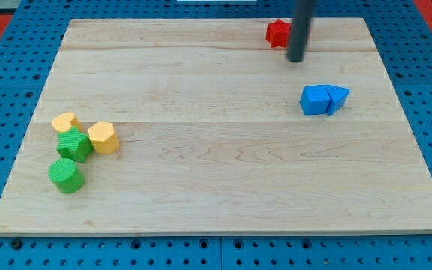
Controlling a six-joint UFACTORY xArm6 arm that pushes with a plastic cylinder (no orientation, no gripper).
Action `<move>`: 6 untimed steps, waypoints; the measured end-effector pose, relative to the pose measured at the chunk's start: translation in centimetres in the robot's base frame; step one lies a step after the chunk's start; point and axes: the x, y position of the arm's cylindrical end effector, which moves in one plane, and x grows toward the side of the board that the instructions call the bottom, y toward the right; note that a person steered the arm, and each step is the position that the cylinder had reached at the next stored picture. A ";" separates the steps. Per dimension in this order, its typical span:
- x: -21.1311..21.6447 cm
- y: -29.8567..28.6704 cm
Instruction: Separate the red blocks
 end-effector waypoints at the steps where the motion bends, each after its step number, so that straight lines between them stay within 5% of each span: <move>1: -4.0 4.2; 2: -8.3 4.4; 5: -7.7 -5.7; 6: -7.4 -1.5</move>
